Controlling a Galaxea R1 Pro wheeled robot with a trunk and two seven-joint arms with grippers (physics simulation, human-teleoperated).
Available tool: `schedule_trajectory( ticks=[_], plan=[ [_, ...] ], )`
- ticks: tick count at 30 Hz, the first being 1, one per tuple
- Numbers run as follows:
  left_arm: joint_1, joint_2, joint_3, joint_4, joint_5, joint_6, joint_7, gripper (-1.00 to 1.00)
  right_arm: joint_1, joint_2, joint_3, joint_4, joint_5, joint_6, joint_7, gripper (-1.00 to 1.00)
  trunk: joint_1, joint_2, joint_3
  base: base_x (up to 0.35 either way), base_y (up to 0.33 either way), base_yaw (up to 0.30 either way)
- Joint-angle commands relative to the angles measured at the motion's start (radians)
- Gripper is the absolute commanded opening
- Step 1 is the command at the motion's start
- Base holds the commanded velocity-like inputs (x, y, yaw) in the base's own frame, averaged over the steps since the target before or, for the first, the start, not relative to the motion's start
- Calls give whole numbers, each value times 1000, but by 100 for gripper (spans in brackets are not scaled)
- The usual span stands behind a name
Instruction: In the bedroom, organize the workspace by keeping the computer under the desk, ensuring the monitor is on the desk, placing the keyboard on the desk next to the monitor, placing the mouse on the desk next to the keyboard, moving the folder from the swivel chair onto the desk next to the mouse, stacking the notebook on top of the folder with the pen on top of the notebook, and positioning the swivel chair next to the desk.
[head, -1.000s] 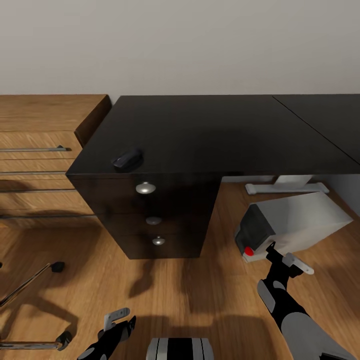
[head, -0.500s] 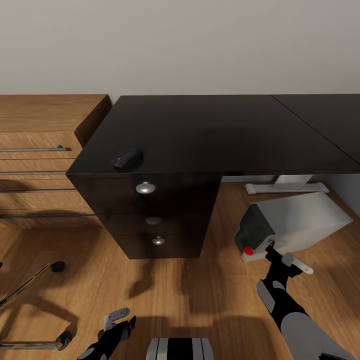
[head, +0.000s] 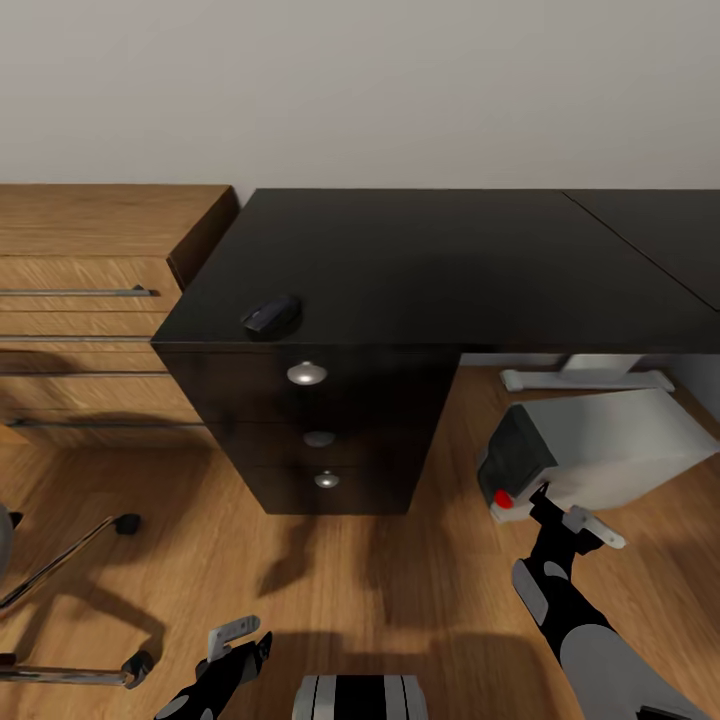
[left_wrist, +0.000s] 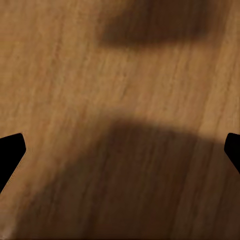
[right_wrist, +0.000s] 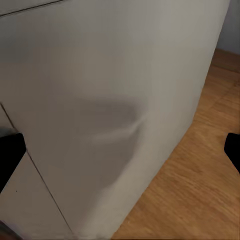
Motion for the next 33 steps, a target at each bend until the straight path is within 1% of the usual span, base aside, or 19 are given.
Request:
schedule_trajectory(
  ticks=[1,33],
  plan=[
    [-1,-1,5,1,9,0,-7,100,-1,0,5,0,1,-1,4,100,0,0,-1,0,0,185],
    [-1,-1,5,1,8,0,-7,100,0,-3,3,-1,1,-1,4,100,0,0,-30,0,0,187]
  ],
)
